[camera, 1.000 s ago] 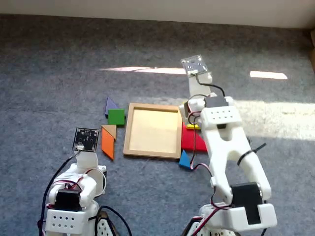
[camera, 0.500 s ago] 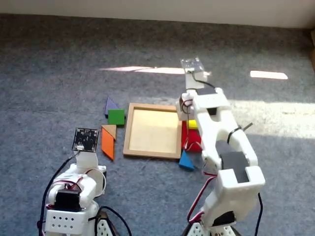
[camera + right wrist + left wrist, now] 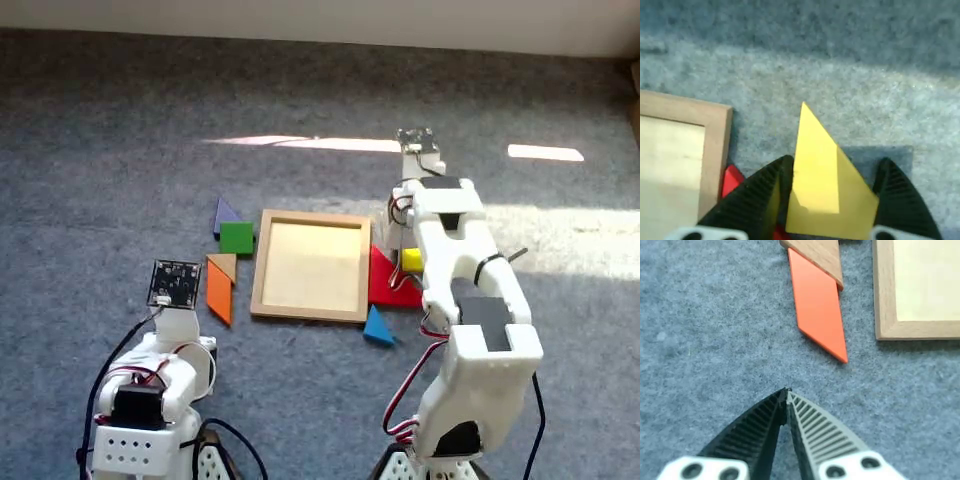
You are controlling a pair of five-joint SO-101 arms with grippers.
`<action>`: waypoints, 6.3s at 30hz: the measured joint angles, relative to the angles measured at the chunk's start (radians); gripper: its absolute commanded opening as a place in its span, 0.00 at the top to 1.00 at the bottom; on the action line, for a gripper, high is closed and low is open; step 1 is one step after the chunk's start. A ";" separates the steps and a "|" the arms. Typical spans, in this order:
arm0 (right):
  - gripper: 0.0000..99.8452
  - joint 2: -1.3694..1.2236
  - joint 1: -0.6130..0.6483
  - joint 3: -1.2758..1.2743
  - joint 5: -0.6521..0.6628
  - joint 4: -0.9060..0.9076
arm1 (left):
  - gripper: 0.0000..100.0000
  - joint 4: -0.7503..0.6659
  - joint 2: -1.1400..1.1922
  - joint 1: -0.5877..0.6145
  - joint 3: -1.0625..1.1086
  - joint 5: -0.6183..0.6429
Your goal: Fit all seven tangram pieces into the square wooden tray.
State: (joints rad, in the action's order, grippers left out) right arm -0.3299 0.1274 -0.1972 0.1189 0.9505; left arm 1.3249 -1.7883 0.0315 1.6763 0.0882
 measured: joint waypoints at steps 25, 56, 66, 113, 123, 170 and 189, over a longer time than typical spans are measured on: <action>0.78 0.307 -0.080 -0.057 0.157 0.242 | 0.99 0.000 0.000 0.000 0.000 0.000; 0.97 0.321 -0.221 -0.361 0.336 0.014 | 0.99 0.000 0.000 0.000 0.000 0.000; 0.97 0.405 -0.342 -0.341 0.410 0.133 | 0.99 0.000 0.000 0.000 0.000 0.000; 0.91 0.261 -0.331 -0.384 0.569 0.141 | 0.99 0.000 0.000 0.000 0.000 0.000; 0.91 0.394 -0.328 -0.388 0.569 0.206 | 0.99 0.000 0.000 0.000 0.000 0.000; 0.82 0.075 -0.193 -0.043 0.080 -0.534 | 0.99 0.000 0.000 0.000 0.000 0.000; 0.76 -0.466 -0.204 0.577 0.048 -0.454 | 0.99 0.000 0.000 0.000 0.000 0.000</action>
State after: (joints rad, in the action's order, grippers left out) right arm -0.7963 -0.0767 0.3798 0.1665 0.4964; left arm 1.3249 -1.7883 0.0315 1.6763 0.0882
